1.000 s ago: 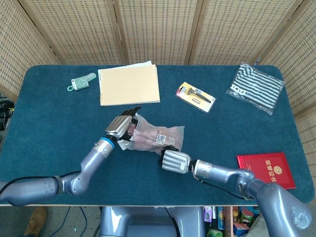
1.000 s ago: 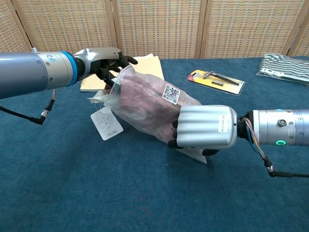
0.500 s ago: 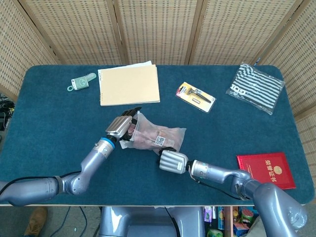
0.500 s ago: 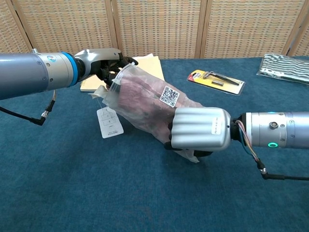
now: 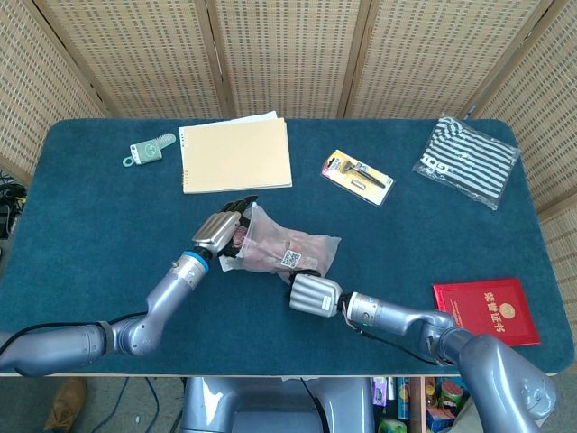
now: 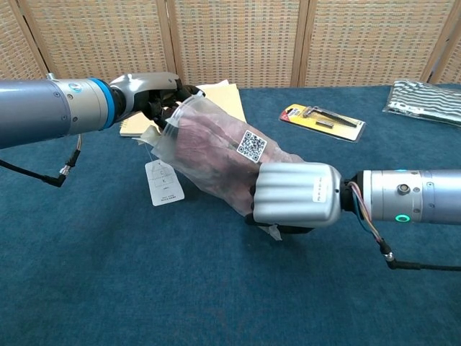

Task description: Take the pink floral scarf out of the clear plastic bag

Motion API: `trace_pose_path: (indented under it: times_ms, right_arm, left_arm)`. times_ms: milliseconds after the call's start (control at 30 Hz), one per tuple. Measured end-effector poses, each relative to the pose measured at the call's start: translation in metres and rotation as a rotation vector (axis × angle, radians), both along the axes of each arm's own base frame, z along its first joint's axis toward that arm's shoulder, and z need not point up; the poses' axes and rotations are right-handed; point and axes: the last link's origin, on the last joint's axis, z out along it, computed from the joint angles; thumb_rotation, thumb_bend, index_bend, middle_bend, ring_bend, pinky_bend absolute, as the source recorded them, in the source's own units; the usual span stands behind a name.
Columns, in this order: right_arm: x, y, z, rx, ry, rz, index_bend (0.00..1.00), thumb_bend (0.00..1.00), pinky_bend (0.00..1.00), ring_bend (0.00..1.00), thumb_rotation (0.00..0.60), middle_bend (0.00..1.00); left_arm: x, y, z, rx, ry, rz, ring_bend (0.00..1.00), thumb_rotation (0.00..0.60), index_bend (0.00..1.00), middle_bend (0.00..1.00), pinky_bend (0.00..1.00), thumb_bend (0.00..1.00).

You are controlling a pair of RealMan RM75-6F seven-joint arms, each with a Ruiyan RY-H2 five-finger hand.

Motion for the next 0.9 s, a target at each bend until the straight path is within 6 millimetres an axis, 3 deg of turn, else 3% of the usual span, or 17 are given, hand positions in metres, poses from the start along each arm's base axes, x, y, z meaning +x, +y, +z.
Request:
trace_pose_path:
  times_ms: [333,900]
  right_arm:
    - [0.0011,0.0019,0.0015,0.009,-0.026,0.007,0.75,0.58,0.83,0.67,0.600,0.76]
    - [0.0015,0.0021,0.0062,0.010,-0.047,0.028,0.81,0.64,0.95,0.71,0.600,0.82]
  left_arm:
    - [-0.0015,0.0013,0.0033,0.006,-0.003,0.004,0.00,0.600,0.72,0.00,0.00,1.00]
    - [-0.0024,0.0039,0.0093,0.019,-0.004,0.007,0.00,0.600,0.72,0.00,0.00,1.00]
